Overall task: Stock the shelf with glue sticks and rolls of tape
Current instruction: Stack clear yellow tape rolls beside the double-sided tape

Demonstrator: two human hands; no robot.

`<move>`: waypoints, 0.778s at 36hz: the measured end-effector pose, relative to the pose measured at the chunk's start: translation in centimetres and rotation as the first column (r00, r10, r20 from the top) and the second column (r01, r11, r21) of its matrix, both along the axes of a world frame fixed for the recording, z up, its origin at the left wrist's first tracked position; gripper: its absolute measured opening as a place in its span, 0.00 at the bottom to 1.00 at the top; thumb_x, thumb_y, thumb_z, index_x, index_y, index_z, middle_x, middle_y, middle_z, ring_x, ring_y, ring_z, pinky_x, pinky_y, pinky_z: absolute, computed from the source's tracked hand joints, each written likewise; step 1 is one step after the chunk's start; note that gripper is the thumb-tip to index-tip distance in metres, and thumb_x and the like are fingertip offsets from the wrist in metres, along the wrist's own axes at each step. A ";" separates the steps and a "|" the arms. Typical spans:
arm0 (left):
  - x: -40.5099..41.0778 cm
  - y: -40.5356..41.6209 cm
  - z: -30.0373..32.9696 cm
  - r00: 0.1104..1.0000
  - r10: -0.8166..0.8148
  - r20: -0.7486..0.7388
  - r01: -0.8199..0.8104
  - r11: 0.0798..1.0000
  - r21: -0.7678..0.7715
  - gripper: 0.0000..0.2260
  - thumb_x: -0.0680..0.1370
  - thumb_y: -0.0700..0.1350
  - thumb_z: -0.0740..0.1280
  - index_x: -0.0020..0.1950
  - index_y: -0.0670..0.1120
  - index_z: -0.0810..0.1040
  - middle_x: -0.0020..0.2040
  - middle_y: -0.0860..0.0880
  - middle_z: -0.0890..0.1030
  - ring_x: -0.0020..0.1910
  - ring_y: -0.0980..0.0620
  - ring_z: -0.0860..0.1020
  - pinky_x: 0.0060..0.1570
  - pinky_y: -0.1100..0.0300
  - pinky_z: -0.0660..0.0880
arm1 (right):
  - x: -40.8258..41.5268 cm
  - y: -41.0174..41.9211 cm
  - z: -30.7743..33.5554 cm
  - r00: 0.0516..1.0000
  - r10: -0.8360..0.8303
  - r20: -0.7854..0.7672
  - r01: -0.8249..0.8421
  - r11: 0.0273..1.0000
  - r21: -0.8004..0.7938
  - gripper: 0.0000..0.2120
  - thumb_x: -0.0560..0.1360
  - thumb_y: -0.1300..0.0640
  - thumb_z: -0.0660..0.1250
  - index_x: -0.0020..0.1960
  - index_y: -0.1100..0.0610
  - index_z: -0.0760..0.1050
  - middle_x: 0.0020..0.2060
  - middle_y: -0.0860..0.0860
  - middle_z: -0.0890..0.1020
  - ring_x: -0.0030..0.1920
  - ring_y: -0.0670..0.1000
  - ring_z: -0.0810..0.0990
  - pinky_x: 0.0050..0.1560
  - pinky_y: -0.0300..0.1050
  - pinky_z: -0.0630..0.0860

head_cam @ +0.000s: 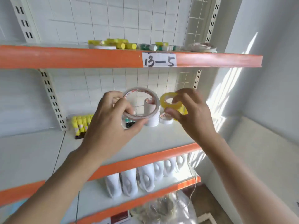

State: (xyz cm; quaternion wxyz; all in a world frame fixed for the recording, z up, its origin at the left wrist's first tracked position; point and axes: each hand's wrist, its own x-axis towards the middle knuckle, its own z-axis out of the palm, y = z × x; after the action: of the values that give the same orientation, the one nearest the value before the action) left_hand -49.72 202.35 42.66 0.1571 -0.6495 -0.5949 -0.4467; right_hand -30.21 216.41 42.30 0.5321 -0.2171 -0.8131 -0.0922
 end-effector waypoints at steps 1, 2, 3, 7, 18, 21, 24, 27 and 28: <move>-0.4 0.1 -1.0 1.000 0.003 0.008 -0.003 1.000 -0.015 0.18 0.70 0.59 0.66 0.43 0.44 0.75 0.54 0.45 0.73 0.51 0.48 0.76 0.51 0.66 0.66 | -0.2 -0.1 -1.1 1.000 -0.007 0.015 0.007 1.000 -0.012 0.19 0.74 0.41 0.67 0.45 0.58 0.78 0.49 0.56 0.79 0.49 0.59 0.78 0.47 0.44 0.71; -0.8 0.2 -2.1 1.000 0.009 0.016 -0.008 0.999 -0.031 0.18 0.70 0.59 0.66 0.43 0.44 0.75 0.54 0.45 0.73 0.51 0.47 0.76 0.51 0.66 0.66 | -0.5 -0.2 -2.2 1.000 -0.012 0.029 0.013 0.999 -0.039 0.19 0.73 0.42 0.68 0.45 0.59 0.78 0.49 0.56 0.78 0.49 0.59 0.77 0.49 0.45 0.71; -1.2 0.4 -3.2 1.000 0.016 0.025 -0.015 0.999 -0.049 0.18 0.70 0.59 0.65 0.43 0.43 0.75 0.54 0.44 0.73 0.51 0.47 0.76 0.51 0.66 0.66 | -0.7 -0.3 -3.3 0.999 -0.015 0.043 0.018 0.997 -0.074 0.19 0.72 0.42 0.69 0.45 0.59 0.78 0.49 0.56 0.78 0.49 0.60 0.77 0.50 0.45 0.71; -2.1 1.2 -6.9 0.998 0.045 0.054 -0.038 0.991 -0.127 0.19 0.71 0.61 0.64 0.43 0.44 0.75 0.53 0.46 0.73 0.52 0.46 0.77 0.50 0.65 0.66 | -0.7 0.2 -6.8 0.997 -0.002 0.080 0.016 0.984 -0.176 0.20 0.71 0.42 0.69 0.44 0.61 0.78 0.48 0.56 0.78 0.48 0.59 0.76 0.49 0.44 0.71; -0.9 7.5 -13.4 0.993 0.105 0.059 -0.084 0.955 -0.285 0.15 0.70 0.51 0.76 0.42 0.44 0.73 0.50 0.49 0.72 0.52 0.48 0.74 0.48 0.63 0.65 | 0.8 7.8 -13.7 0.982 -0.063 0.178 0.118 0.941 -0.319 0.18 0.70 0.41 0.70 0.42 0.57 0.77 0.41 0.50 0.82 0.44 0.56 0.75 0.40 0.41 0.68; -0.1 10.2 -15.3 0.989 0.128 0.068 -0.098 0.936 -0.339 0.15 0.70 0.51 0.75 0.42 0.45 0.72 0.49 0.48 0.72 0.51 0.48 0.74 0.47 0.62 0.65 | 1.5 10.4 -15.7 0.978 -0.033 0.204 0.115 0.905 -0.409 0.15 0.69 0.47 0.76 0.42 0.58 0.78 0.42 0.51 0.82 0.45 0.57 0.75 0.42 0.43 0.69; 1.1 12.7 -17.1 0.983 0.156 0.093 -0.107 0.912 -0.397 0.15 0.70 0.53 0.74 0.42 0.45 0.72 0.49 0.47 0.71 0.51 0.47 0.73 0.48 0.56 0.70 | 2.2 12.8 -17.8 0.972 -0.019 0.232 0.137 0.852 -0.505 0.15 0.70 0.49 0.76 0.43 0.60 0.78 0.43 0.54 0.83 0.47 0.58 0.74 0.42 0.44 0.70; 2.3 14.9 -18.6 0.980 0.174 0.099 -0.115 0.895 -0.430 0.15 0.71 0.52 0.74 0.43 0.44 0.72 0.50 0.48 0.71 0.52 0.47 0.73 0.48 0.55 0.71 | 2.6 15.0 -19.6 0.966 -0.003 0.259 0.157 0.800 -0.579 0.14 0.71 0.49 0.75 0.44 0.60 0.78 0.43 0.55 0.82 0.48 0.58 0.73 0.43 0.45 0.68; 2.7 15.6 -19.1 0.979 0.179 0.101 -0.118 0.890 -0.441 0.15 0.71 0.52 0.74 0.43 0.44 0.72 0.50 0.48 0.71 0.52 0.47 0.73 0.48 0.56 0.70 | 2.8 15.7 -20.1 0.964 0.006 0.265 0.160 0.785 -0.598 0.14 0.71 0.50 0.74 0.44 0.60 0.78 0.43 0.55 0.82 0.48 0.58 0.73 0.43 0.45 0.68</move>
State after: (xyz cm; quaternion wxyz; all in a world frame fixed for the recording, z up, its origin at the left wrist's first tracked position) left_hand -47.06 217.96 23.56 0.0009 -0.5879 -0.7366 -0.3342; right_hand -27.43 232.08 22.23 0.3203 -0.3979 -0.8501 0.1284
